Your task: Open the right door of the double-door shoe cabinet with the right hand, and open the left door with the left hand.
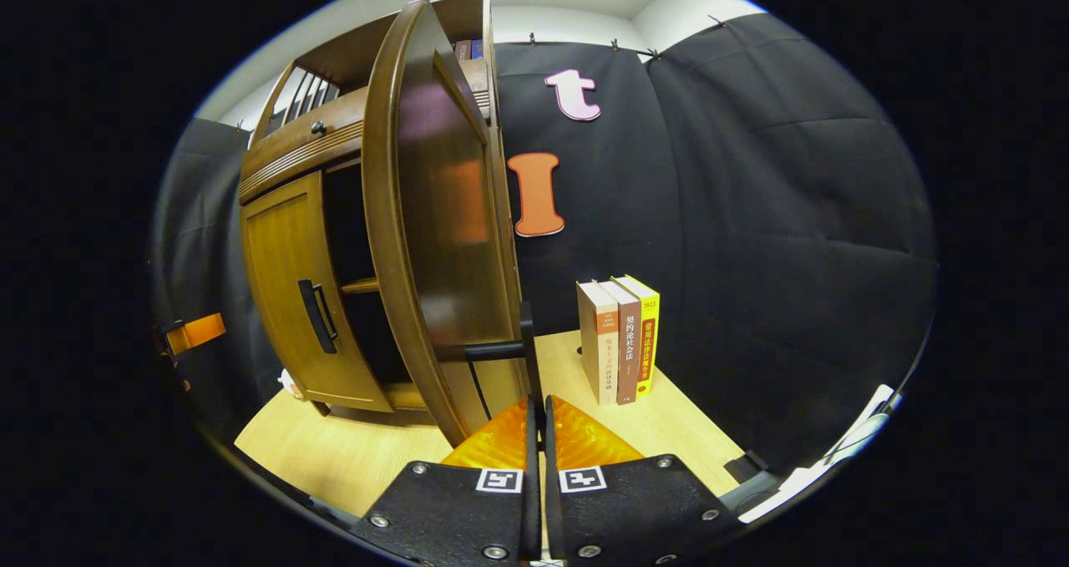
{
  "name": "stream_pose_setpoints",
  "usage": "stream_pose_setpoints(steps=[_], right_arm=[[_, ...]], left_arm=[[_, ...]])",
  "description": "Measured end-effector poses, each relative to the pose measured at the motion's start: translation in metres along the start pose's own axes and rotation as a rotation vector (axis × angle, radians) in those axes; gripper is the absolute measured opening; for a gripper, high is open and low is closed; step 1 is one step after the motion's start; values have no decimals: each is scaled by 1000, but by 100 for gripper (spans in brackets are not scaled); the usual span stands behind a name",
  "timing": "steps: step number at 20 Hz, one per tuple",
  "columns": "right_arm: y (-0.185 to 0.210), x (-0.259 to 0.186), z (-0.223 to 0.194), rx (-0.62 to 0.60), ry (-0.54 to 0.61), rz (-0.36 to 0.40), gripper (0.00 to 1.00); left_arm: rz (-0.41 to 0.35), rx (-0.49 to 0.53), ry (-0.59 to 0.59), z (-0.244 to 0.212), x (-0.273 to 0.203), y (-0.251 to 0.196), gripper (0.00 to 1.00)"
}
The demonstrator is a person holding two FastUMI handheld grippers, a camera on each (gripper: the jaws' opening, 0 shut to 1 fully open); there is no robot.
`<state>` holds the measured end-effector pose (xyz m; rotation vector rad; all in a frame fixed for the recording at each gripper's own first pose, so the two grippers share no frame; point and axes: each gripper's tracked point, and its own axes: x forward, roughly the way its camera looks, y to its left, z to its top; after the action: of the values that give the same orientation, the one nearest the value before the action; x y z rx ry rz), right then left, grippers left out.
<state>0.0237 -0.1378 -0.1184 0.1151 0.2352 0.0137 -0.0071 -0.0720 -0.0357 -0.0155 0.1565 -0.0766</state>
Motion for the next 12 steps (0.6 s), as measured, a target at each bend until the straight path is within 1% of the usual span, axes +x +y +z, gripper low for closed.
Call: stream_pose_setpoints(steps=[4,6,8,12], right_arm=[[-19,4,2,20,4,57,2],[-27,6,4,24,5,85,2],[-29,6,5,31,10,112,2],[-36,0,5,108,7,149,7]], left_arm=[[32,-20,-6,1,5,-6,95],[43,2,-15,2,10,-7,96],[51,26,-22,3,17,-7,95],[50,44,-10,-3,31,-15,95]])
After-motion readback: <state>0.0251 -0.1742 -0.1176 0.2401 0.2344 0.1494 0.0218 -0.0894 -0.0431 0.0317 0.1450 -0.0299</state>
